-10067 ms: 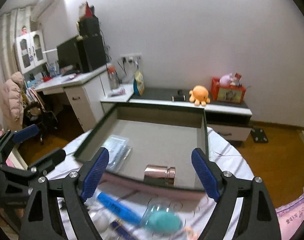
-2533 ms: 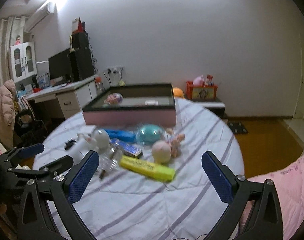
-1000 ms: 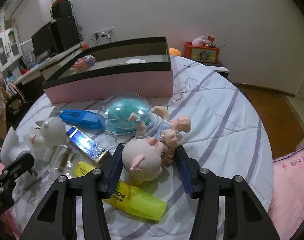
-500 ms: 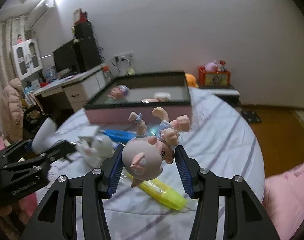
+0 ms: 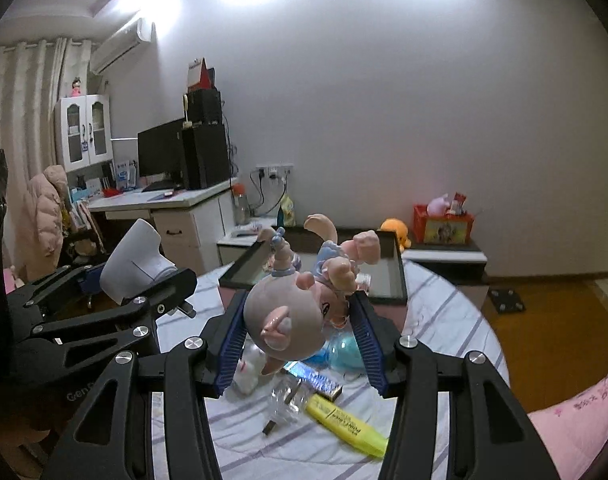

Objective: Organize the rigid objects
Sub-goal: 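Lift the hair dryer and pig doll and carry them over the pink tray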

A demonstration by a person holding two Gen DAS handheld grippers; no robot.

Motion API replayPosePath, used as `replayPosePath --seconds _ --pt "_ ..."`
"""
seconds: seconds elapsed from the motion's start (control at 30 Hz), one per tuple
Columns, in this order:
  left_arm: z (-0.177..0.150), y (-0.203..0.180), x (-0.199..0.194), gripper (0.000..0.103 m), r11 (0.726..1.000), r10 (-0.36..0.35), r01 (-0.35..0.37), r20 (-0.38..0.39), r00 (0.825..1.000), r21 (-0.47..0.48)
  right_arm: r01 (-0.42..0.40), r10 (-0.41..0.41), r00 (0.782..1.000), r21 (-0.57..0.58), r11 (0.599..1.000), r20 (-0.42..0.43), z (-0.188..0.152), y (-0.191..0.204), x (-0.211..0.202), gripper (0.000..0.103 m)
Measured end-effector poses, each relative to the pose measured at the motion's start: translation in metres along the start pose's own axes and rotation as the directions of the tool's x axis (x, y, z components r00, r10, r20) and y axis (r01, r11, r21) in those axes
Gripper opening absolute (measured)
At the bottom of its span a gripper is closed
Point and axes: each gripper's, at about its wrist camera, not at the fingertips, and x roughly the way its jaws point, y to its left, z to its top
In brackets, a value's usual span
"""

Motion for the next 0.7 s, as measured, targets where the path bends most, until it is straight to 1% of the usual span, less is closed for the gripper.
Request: replayPosePath --seconds 0.17,0.3,0.5,0.7 --pt "0.016 -0.005 -0.014 0.063 0.998 0.042 -0.046 0.086 0.995 0.041 0.015 -0.014 0.998 -0.026 1.000 0.059 0.014 0.006 -0.008 0.053" --pt "0.027 -0.005 -0.019 0.063 0.996 0.054 -0.063 0.143 0.988 0.065 0.024 -0.020 0.995 -0.039 0.999 0.095 0.026 0.008 -0.012 0.053" --pt "0.040 -0.008 -0.015 0.063 0.992 0.067 -0.085 0.191 0.979 0.090 0.033 -0.026 0.992 -0.053 0.998 0.126 0.038 0.007 -0.009 0.053" --pt "0.052 -0.006 0.007 0.063 0.992 0.061 -0.083 0.201 0.978 0.099 0.039 -0.030 0.990 -0.062 0.997 0.134 0.049 0.003 0.008 0.053"
